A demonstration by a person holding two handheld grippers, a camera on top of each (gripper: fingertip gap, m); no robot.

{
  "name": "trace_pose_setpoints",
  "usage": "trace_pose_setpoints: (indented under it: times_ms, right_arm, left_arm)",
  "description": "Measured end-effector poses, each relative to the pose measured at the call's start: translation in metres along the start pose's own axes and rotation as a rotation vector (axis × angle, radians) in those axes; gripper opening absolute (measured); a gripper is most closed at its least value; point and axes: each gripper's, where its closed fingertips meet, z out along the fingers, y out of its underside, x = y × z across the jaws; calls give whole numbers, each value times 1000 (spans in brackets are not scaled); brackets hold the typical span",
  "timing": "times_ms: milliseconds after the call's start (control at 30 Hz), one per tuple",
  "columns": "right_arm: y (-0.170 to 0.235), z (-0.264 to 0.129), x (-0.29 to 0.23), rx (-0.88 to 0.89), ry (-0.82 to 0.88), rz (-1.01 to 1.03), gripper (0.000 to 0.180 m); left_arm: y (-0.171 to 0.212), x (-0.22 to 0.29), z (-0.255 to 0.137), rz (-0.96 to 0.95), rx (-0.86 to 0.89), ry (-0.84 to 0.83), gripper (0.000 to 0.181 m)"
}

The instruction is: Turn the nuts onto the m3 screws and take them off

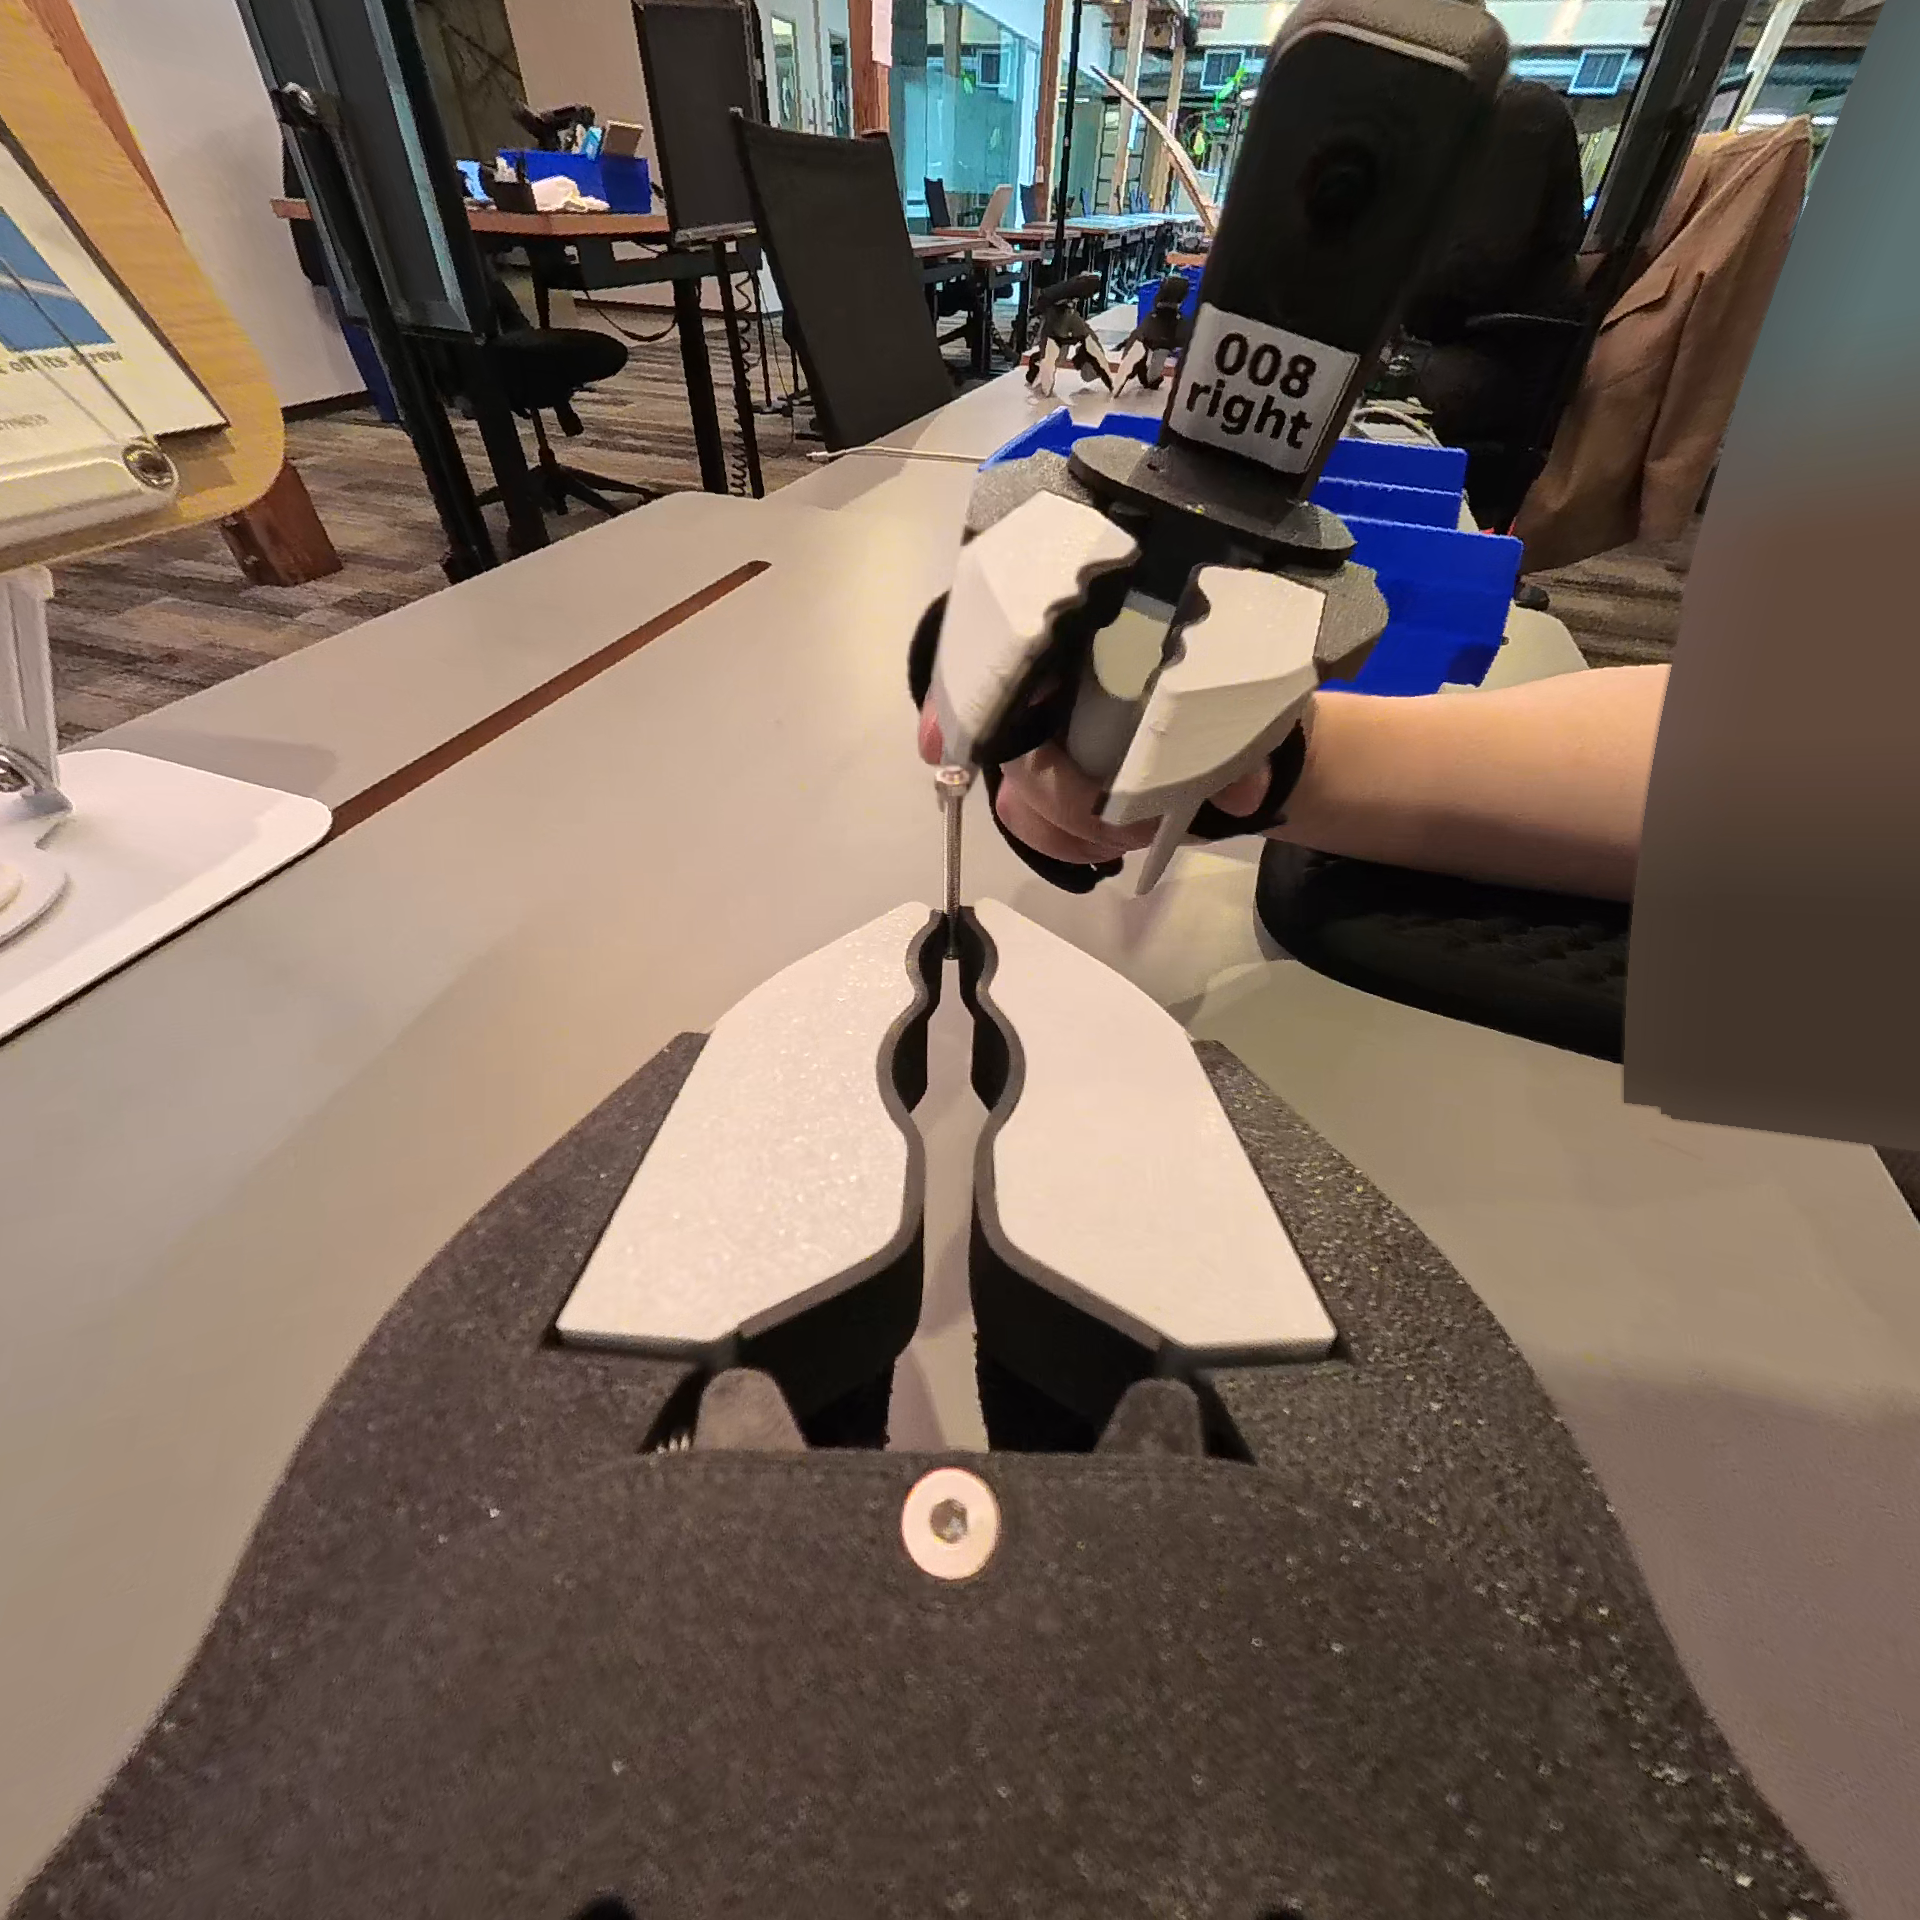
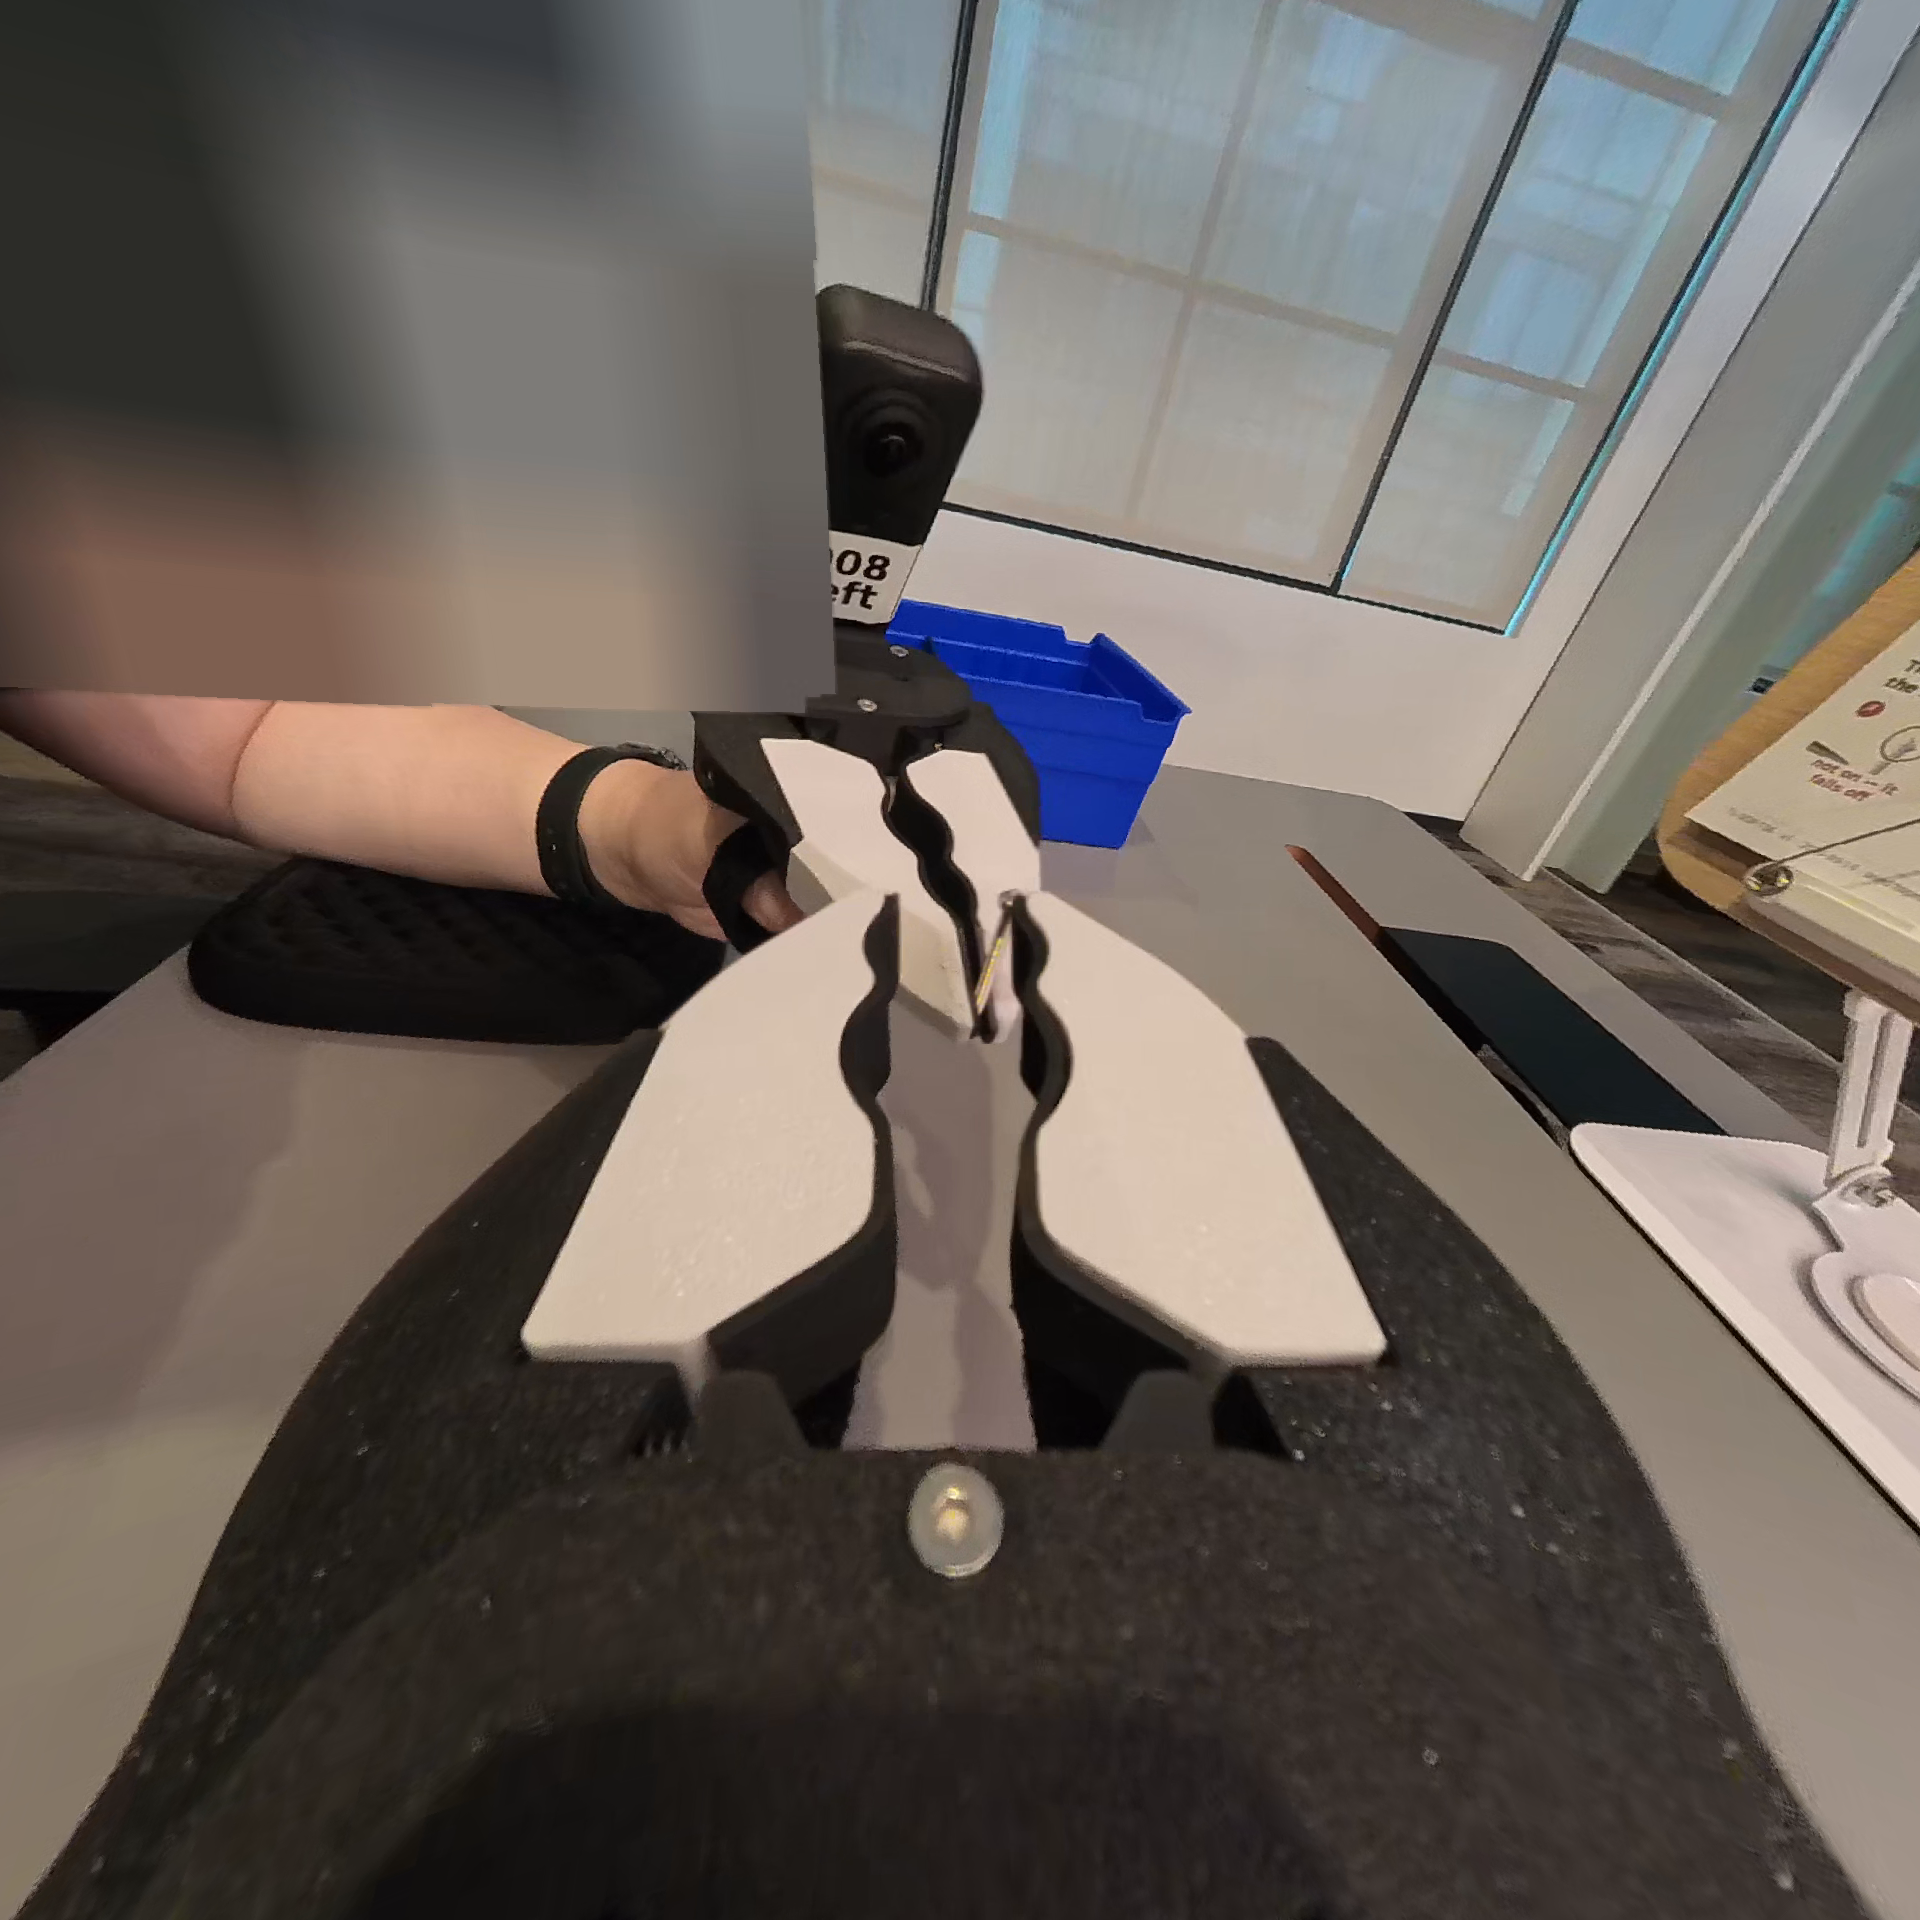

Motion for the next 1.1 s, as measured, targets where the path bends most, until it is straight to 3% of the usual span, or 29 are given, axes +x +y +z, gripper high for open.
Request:
trace_pose_setpoints:
  times_ms: [67,233,367,467,633,800,933,1100]
  right_arm:
    - [0,1,3,0,24,-3,28]
    - [4,5,-3,-29,-4,-14,28]
    - [-2,-1,-2,1,-1,-26,15]
    - [-4,0,3,20,20,6,26]
    - [2,6,-4,-14,-7,-3,29]
    - [-1,0,-1,3,0,-8,18]
    - [-3,2,3,24,24,16,30]
    - [0,7,-3,-2,1,-11,30]
  left_arm:
    - [1,2,1,4,-5,5,2]
    - [1,2,1,15,-13,-1,2]
    - [-1,0,-1,13,-6,-9,2]
    - [0,1,0,9,-7,-2,2]
    - [-1,1,1,19,-8,-8,2]
    - [-3,-4,-3,-20,8,-14,2]
    - [-2,0,0,-15,1,1,2]
    - [-3,0,-1,-5,-5,-8,2]
